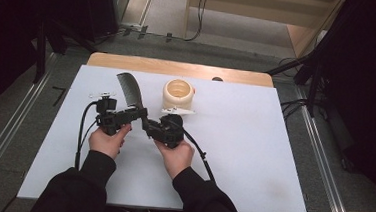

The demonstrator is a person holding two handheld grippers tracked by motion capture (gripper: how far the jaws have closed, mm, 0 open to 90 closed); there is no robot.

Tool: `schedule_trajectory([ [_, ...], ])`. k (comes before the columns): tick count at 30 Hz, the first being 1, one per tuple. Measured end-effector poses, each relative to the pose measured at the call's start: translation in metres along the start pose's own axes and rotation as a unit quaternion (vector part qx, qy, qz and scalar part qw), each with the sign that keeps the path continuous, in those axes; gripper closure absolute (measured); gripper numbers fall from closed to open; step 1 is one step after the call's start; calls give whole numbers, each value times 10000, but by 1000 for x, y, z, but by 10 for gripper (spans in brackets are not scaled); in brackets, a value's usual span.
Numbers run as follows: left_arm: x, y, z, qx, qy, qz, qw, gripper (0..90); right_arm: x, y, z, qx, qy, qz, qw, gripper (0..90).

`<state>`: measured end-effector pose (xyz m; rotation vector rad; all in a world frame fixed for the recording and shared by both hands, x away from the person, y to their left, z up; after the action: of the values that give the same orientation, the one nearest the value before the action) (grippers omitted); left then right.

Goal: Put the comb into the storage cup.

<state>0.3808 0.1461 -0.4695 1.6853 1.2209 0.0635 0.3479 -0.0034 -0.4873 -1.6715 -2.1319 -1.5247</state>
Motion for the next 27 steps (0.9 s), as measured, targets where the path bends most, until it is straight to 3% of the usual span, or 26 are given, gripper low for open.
schedule_trajectory([
  [5, 1, -1, 1, 37, -94, -43, 9999, 465, 1, -1, 1, 12, -7, -41, 10000, 701],
  [16, 2, -1, -1, 48, -278, -198, 9994, 619, 2, -2, 1, -2, 6, -53, 10000, 701],
  [23, 4, 0, -2, 5, -430, -401, 9983, 662, 3, -1, 0, -15, 31, -80, 10000, 701],
  [27, 6, 0, -4, 9, -589, -608, 9964, 685, 3, -2, 0, -9, 27, -122, 9999, 701],
])
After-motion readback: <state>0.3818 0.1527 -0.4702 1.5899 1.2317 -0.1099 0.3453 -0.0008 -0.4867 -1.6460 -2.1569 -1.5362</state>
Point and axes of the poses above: each handheld gripper's, and its own axes: z roughly forward along the jaws, y roughly out of its top, x roughly to its left, the point moved 4 cm from there along z, roughly forward along the jaws, and after that the axes turned 8 degrees about z, right-handed, at the moved point
